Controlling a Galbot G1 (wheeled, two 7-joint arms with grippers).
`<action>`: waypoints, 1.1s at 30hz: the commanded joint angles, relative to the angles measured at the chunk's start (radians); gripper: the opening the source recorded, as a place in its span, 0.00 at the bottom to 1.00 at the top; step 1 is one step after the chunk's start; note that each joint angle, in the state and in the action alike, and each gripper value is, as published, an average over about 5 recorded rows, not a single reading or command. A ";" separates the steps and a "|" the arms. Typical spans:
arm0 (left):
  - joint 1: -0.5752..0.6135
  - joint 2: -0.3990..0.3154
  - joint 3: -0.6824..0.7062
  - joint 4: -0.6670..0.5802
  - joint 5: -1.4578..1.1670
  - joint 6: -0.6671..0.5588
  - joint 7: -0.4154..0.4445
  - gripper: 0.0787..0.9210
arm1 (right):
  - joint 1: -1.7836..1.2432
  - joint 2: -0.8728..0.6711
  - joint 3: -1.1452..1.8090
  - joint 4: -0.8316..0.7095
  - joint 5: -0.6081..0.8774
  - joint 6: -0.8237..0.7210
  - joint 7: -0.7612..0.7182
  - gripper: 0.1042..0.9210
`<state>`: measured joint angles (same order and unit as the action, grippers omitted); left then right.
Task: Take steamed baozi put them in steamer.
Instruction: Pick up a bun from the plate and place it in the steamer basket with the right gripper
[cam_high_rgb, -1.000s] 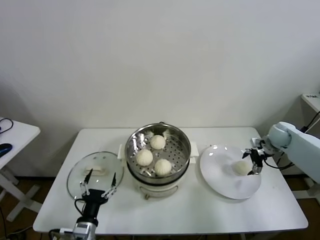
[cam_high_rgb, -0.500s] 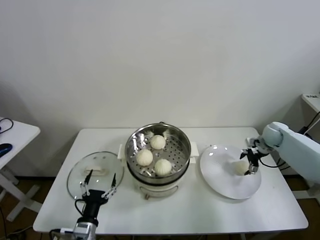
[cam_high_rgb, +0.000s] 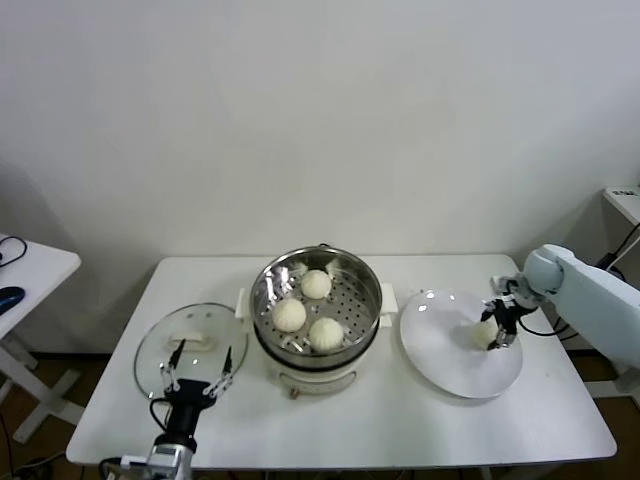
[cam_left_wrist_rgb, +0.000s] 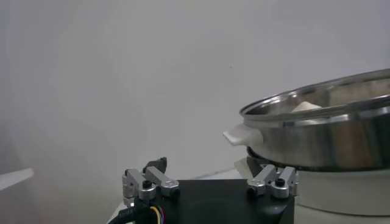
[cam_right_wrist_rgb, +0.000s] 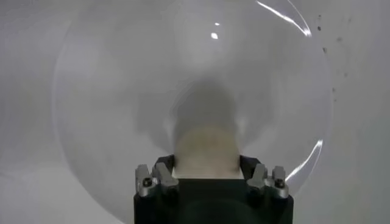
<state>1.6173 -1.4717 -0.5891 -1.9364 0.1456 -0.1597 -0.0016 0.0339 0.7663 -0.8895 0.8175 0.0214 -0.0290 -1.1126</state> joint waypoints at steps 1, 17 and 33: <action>0.001 -0.001 0.001 -0.003 0.002 0.001 0.000 0.88 | 0.007 0.004 -0.004 -0.008 0.023 -0.002 -0.001 0.71; -0.001 -0.009 0.011 -0.025 0.003 0.001 -0.001 0.88 | 0.558 -0.036 -0.520 0.230 0.561 -0.130 0.030 0.69; 0.021 -0.006 0.029 -0.052 0.012 -0.003 -0.002 0.88 | 0.886 0.217 -0.889 0.379 1.025 -0.189 0.083 0.69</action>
<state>1.6357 -1.4808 -0.5640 -1.9840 0.1547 -0.1628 -0.0044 0.7454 0.8736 -1.5883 1.1026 0.7954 -0.1801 -1.0541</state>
